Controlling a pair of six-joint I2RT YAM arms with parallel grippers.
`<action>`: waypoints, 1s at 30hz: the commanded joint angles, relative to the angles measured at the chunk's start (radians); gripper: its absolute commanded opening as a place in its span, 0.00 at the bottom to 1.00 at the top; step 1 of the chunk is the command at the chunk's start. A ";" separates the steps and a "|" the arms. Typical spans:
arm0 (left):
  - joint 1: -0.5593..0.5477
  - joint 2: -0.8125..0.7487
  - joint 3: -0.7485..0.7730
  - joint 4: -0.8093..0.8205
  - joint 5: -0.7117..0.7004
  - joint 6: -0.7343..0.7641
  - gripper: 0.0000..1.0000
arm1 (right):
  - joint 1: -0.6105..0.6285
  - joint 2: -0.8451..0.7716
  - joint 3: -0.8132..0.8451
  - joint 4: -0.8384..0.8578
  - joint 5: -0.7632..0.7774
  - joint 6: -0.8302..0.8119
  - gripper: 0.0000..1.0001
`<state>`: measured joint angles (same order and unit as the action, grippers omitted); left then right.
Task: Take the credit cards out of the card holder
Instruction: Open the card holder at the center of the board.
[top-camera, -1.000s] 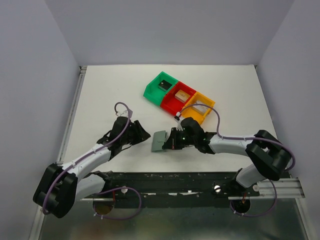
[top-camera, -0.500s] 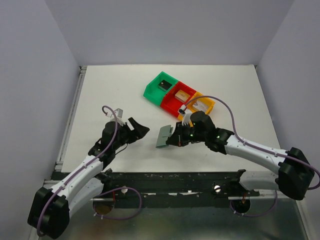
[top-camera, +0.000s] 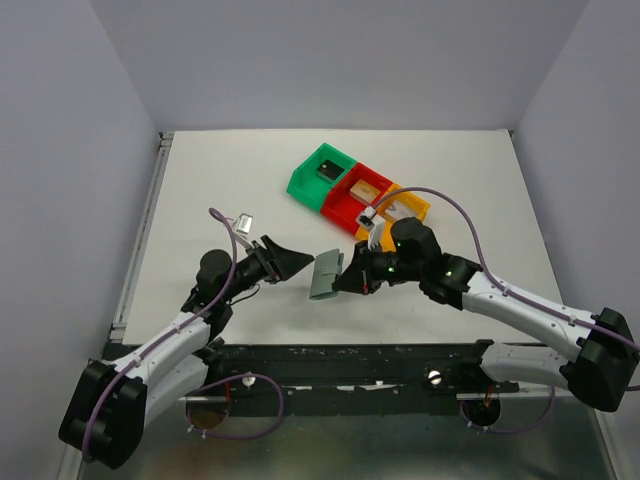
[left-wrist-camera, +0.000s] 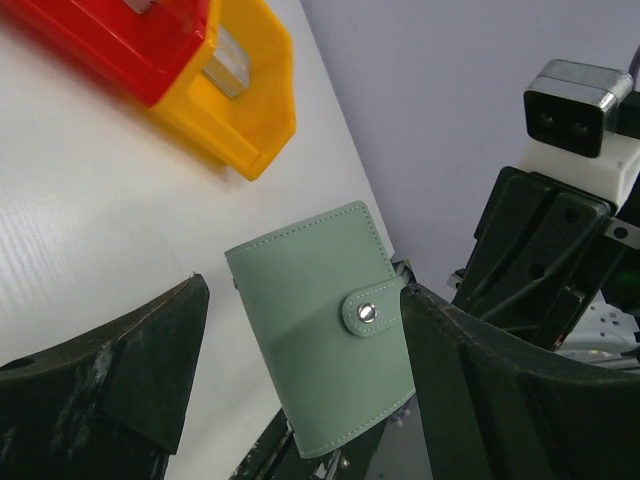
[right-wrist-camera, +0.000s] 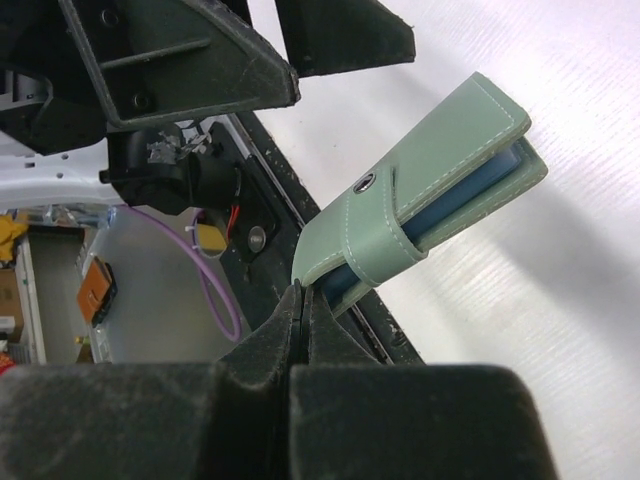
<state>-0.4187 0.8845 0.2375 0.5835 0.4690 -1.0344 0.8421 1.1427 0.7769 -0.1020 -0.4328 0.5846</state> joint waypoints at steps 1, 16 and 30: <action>0.006 0.051 0.005 0.163 0.106 -0.044 0.87 | -0.006 -0.014 0.027 0.019 -0.057 -0.005 0.00; 0.006 0.111 -0.041 0.237 0.108 -0.078 0.87 | -0.006 -0.023 0.058 0.054 -0.080 0.021 0.01; 0.006 0.271 -0.050 0.622 0.221 -0.219 0.82 | -0.003 0.000 0.047 0.084 -0.093 0.031 0.00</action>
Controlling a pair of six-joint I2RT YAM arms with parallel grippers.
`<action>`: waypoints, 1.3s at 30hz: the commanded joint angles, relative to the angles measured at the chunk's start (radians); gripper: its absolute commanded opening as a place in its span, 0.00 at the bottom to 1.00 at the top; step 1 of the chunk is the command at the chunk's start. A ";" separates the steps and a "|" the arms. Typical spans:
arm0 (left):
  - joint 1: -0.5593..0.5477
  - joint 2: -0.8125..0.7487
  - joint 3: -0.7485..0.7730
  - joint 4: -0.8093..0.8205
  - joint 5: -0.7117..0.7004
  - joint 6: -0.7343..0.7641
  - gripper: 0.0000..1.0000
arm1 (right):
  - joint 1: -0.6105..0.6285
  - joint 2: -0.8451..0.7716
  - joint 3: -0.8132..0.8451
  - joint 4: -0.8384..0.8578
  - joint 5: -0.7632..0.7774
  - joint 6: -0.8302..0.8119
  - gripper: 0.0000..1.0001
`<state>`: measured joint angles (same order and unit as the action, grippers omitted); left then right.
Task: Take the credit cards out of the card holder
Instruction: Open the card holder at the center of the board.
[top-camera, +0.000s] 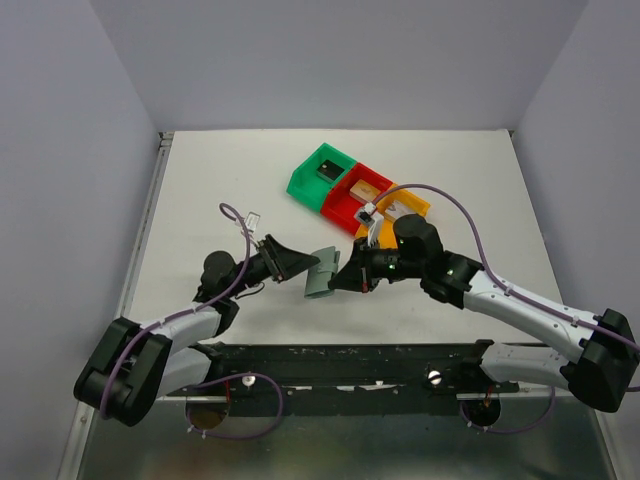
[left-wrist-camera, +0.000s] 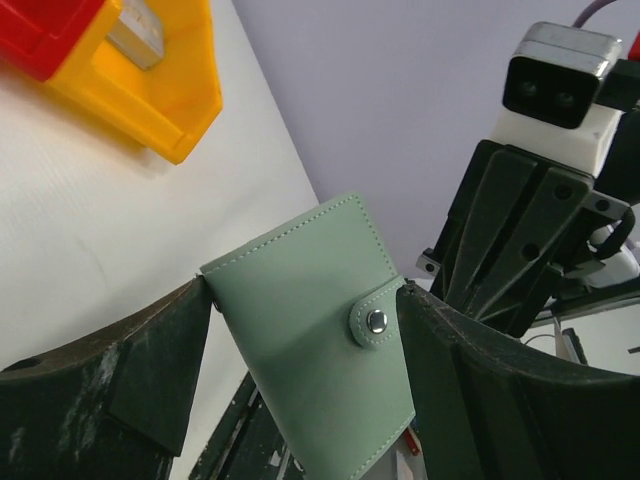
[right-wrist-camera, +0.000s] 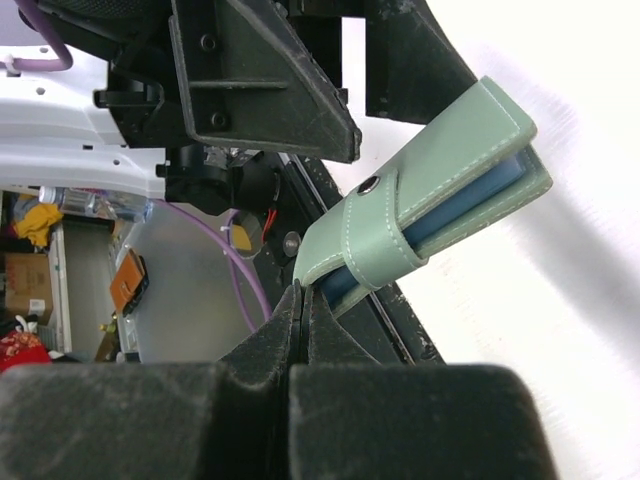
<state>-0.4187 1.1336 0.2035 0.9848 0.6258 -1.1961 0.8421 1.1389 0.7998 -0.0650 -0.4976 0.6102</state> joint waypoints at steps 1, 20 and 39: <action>0.006 0.022 -0.016 0.230 0.066 -0.062 0.82 | -0.003 0.004 0.022 0.047 -0.025 0.003 0.01; 0.012 -0.110 -0.016 0.114 0.037 -0.022 0.54 | -0.005 -0.033 -0.016 0.016 0.037 -0.004 0.00; 0.012 -0.235 0.005 -0.031 0.041 0.026 0.19 | -0.006 -0.054 0.006 -0.033 0.067 0.008 0.38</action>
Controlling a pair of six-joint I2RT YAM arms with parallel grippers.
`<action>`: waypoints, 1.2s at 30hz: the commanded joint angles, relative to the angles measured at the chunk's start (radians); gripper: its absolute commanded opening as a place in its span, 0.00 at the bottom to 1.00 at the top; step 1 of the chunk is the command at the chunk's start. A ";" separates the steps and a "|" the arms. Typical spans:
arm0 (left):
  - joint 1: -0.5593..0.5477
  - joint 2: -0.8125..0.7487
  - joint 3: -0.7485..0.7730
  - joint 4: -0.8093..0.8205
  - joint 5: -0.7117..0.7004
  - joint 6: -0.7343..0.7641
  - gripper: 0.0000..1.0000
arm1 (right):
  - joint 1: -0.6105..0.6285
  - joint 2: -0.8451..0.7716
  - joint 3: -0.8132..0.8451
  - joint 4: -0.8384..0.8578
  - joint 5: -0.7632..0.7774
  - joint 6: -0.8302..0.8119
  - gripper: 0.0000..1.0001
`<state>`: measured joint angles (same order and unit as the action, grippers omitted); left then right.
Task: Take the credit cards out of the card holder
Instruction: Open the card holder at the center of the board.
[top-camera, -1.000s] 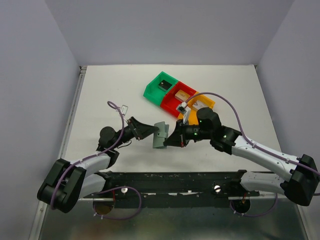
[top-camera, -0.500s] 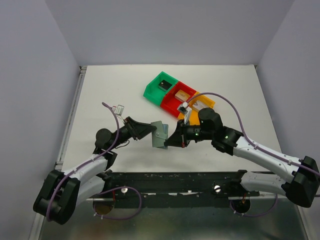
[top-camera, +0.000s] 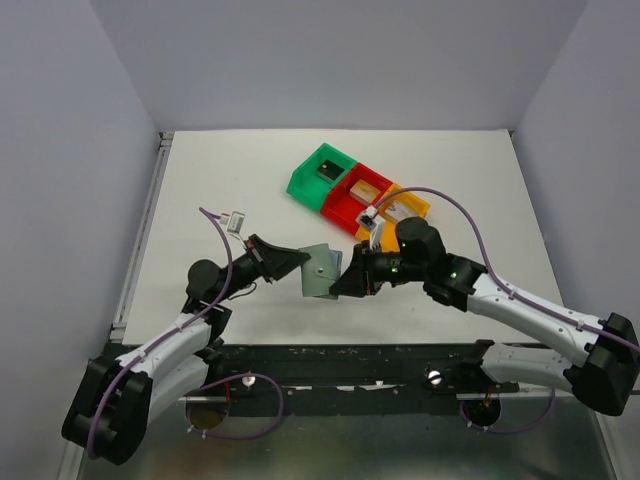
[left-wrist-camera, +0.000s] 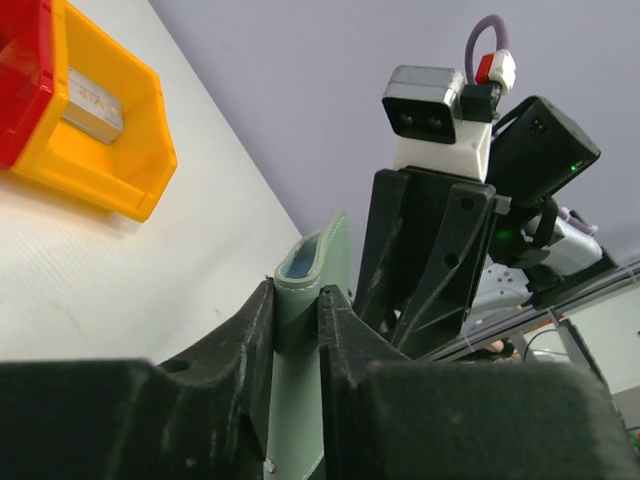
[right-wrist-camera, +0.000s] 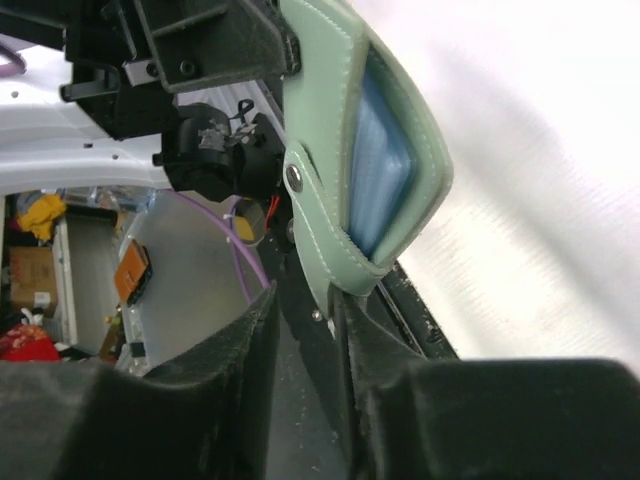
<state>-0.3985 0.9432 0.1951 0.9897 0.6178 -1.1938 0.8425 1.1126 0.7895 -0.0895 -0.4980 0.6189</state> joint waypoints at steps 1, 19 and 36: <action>-0.008 -0.050 0.018 -0.048 0.049 0.026 0.17 | -0.006 -0.033 0.020 -0.015 0.070 -0.002 0.45; -0.008 -0.138 0.063 -0.100 0.043 0.013 0.00 | -0.017 -0.080 -0.007 -0.043 0.184 0.047 0.80; -0.008 -0.162 0.082 -0.164 0.036 0.028 0.21 | -0.019 0.090 0.042 0.208 -0.039 0.128 0.35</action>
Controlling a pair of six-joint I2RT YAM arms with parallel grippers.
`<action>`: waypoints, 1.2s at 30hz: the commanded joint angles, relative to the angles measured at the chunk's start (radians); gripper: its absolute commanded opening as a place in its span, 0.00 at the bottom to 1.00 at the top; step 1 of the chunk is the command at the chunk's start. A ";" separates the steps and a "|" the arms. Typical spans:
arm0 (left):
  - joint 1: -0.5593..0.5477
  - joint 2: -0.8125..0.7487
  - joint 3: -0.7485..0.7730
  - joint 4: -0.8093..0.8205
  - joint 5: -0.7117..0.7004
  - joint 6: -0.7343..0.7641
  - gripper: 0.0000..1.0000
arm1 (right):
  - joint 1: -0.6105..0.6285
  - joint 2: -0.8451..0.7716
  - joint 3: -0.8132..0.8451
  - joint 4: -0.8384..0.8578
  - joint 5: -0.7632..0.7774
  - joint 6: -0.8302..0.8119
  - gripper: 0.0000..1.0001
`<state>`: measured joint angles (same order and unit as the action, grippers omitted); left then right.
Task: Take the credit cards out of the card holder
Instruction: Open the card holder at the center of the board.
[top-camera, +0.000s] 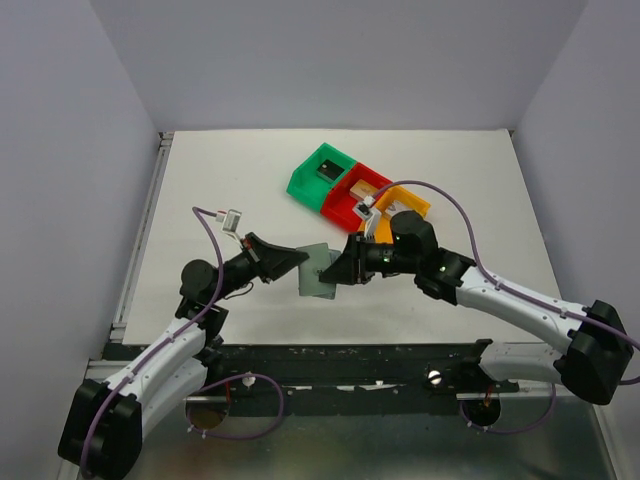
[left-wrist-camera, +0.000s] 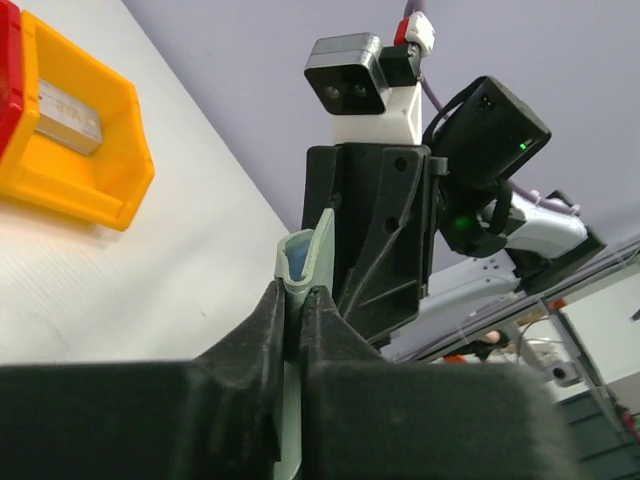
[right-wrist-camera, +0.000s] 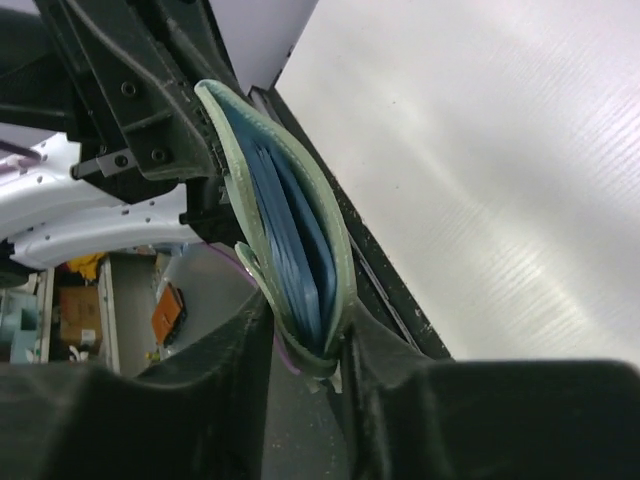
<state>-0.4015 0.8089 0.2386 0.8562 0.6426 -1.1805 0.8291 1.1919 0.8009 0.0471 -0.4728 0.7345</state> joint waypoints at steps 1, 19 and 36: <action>-0.005 -0.031 0.044 -0.052 0.014 0.022 0.32 | -0.005 0.008 0.027 0.071 -0.066 0.009 0.32; 0.013 0.027 0.097 0.006 0.196 -0.005 0.86 | -0.061 -0.031 0.060 0.008 -0.426 -0.153 0.17; 0.012 0.091 0.122 0.227 0.304 -0.093 0.40 | -0.061 0.018 0.093 0.011 -0.472 -0.156 0.26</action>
<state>-0.3935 0.8864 0.3321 0.9749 0.8898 -1.2442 0.7704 1.1995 0.8497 0.0528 -0.8944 0.5831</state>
